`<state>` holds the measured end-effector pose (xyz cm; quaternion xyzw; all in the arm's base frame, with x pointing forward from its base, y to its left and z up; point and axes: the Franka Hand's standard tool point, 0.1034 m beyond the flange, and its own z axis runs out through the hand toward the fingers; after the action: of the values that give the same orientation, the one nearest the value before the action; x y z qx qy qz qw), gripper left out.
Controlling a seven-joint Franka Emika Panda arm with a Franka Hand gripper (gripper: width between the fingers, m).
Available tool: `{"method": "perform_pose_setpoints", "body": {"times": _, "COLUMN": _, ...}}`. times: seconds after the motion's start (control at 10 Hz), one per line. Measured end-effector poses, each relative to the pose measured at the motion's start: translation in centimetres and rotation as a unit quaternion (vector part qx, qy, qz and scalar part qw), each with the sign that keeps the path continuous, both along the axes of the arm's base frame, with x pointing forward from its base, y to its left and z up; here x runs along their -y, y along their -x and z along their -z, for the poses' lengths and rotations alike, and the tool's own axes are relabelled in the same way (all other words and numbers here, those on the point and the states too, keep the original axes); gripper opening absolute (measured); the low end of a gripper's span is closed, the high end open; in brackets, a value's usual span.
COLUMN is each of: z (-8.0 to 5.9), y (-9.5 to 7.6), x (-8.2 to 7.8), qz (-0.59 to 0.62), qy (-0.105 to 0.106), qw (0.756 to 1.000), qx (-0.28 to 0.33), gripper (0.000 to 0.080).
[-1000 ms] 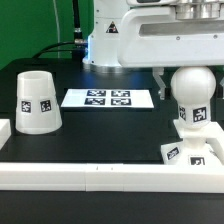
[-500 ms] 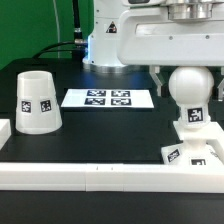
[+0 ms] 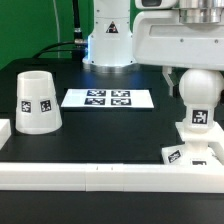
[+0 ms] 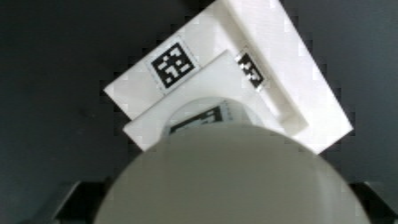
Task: Assemble lamp
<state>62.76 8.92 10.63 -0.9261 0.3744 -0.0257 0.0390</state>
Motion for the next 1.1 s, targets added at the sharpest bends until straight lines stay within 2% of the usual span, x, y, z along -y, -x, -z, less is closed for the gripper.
{"method": "perform_pose_setpoints", "body": {"times": 0.1, "z": 0.0, "y": 0.0, "x": -0.1, "qz": -0.002, "qy": -0.001, "qw": 1.000, "qx": 0.000, "gripper": 0.0576}}
{"method": "perform_pose_setpoints", "body": {"times": 0.2, "z": 0.0, "y": 0.0, "x": -0.1, "qz": -0.029, "qy": 0.001, "qw": 1.000, "qx": 0.002, "gripper": 0.0670}}
{"method": "perform_pose_setpoints", "body": {"times": 0.5, "z": -1.0, "y": -0.3, "x": -0.1, "qz": -0.139, "qy": 0.009, "qw": 0.990, "qx": 0.014, "gripper": 0.0698}}
{"method": "perform_pose_setpoints", "body": {"times": 0.6, "z": -1.3, "y": -0.4, "x": -0.3, "qz": -0.200, "qy": 0.015, "qw": 0.979, "qx": 0.021, "gripper": 0.0698}}
{"method": "perform_pose_setpoints", "body": {"times": 0.8, "z": -1.6, "y": -0.4, "x": -0.3, "qz": -0.331, "qy": 0.028, "qw": 0.943, "qx": 0.030, "gripper": 0.0699}}
{"method": "perform_pose_setpoints", "body": {"times": 1.1, "z": -1.9, "y": -0.4, "x": -0.6, "qz": -0.431, "qy": 0.038, "qw": 0.901, "qx": 0.037, "gripper": 0.0699}}
